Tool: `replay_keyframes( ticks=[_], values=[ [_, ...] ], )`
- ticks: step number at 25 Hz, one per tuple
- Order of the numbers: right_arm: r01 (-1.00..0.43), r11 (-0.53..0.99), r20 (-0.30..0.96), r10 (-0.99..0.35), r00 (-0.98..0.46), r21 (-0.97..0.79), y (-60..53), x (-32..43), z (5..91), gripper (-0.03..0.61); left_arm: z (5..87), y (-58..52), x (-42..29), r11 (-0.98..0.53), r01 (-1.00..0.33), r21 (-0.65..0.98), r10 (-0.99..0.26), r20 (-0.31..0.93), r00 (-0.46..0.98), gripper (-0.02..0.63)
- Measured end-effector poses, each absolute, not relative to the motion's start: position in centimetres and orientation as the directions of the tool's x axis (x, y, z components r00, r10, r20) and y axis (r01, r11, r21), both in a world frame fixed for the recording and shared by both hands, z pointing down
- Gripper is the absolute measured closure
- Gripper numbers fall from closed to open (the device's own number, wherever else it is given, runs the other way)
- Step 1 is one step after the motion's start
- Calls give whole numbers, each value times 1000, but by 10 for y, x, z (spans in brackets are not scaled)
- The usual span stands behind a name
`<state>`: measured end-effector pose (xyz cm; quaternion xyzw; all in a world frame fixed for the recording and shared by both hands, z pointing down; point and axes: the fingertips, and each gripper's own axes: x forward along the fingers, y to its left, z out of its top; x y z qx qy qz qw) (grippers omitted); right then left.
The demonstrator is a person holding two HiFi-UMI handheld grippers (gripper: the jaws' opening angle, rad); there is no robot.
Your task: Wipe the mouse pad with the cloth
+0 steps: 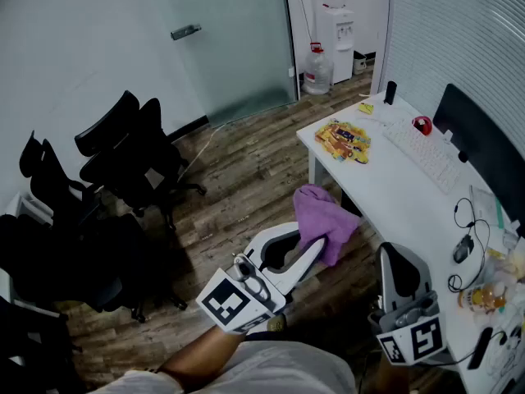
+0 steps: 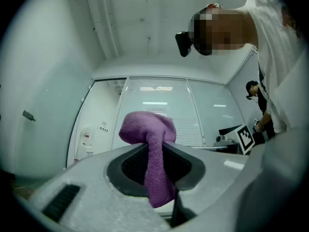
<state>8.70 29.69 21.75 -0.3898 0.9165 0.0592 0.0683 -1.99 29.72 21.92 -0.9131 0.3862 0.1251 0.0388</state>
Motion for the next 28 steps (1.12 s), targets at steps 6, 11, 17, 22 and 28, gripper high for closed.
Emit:
replay_keyframes(
  ticks=[6,11,17,22,28],
  values=[
    [-716,696,-169,-700,-694,56,294,94,219,568,219,295,-12,-693,-720,21,-699,-264,665,532],
    [-705,708,-173,-690,-703,46,292,104,219,568,219,292,-2,-685,-728,23,-705,-273,654,532],
    [-697,717,-187,-682,-707,21,286,121,218,568,217,288,9,-666,-746,17,-719,-280,636,532],
    [-679,734,-190,-663,-724,22,283,131,222,568,219,285,16,-646,-763,2,-734,-277,620,532],
    [-671,741,-184,-657,-731,22,274,138,224,568,218,275,19,-631,-776,-9,-743,-279,608,532]
  ],
)
